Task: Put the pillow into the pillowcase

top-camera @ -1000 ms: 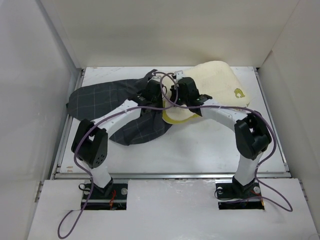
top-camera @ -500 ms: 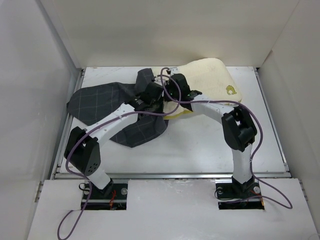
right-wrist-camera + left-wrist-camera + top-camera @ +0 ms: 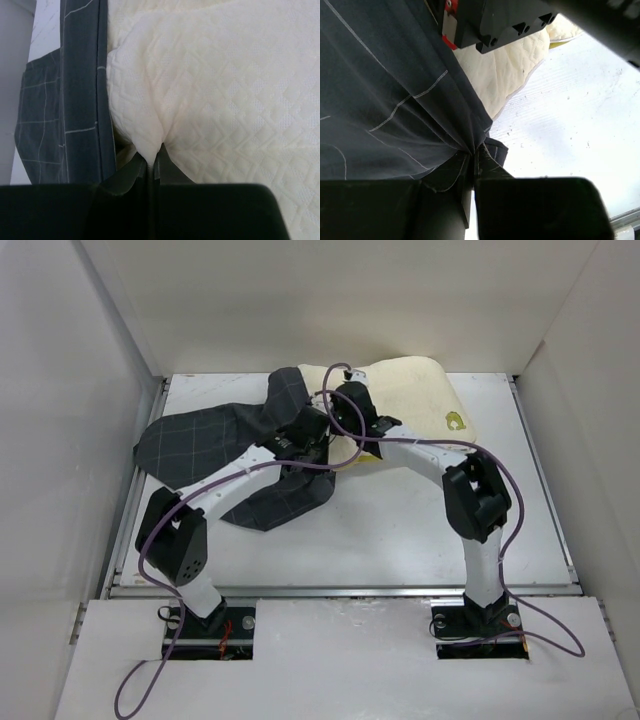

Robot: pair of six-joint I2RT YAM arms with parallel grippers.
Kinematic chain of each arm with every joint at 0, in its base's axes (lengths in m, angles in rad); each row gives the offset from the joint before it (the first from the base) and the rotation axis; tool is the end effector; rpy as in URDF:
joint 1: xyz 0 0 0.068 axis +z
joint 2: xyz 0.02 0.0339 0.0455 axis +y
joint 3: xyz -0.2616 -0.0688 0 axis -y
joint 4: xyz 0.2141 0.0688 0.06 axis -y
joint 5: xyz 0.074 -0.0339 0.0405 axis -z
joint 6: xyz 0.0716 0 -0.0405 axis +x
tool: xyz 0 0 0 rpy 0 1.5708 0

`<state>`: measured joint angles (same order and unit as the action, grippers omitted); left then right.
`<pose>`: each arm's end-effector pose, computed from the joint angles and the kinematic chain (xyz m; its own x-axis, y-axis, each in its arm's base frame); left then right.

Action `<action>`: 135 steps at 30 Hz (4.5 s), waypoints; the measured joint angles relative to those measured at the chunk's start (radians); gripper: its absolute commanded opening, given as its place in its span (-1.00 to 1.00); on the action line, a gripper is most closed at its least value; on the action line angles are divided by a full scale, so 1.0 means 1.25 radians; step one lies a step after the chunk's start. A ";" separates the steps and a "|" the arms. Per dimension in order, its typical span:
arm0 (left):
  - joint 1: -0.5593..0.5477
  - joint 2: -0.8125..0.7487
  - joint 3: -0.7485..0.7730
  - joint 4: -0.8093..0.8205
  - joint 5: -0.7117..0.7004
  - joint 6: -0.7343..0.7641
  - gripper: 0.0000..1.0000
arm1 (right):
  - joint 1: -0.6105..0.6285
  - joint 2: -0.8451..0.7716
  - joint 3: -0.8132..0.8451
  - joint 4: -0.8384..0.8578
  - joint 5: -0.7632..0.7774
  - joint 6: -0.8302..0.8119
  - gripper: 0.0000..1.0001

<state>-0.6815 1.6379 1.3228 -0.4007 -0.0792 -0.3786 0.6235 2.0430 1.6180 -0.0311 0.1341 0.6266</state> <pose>0.2904 -0.2283 0.2698 -0.6885 0.0841 -0.7203 0.3521 0.9071 -0.2307 0.4025 0.2777 0.2490 -0.5718 0.3046 -0.7618 -0.1801 0.8593 0.4788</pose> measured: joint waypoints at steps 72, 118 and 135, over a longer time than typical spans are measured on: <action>0.292 0.505 0.654 -0.118 0.023 0.079 -1.00 | -0.068 0.079 -0.033 0.132 -0.167 -0.381 -1.00; 0.185 0.488 0.661 -0.151 -0.087 0.130 -1.00 | -0.131 0.073 0.027 -0.186 -0.041 -0.387 -1.00; 0.120 0.460 0.757 -0.162 0.026 0.202 -1.00 | -0.135 -0.123 -0.199 0.009 -0.149 -0.232 -1.00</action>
<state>-0.5316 2.2131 2.2688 -0.6029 -0.0471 -0.1265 0.4553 1.8889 1.3693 -0.0196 -0.0517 0.3363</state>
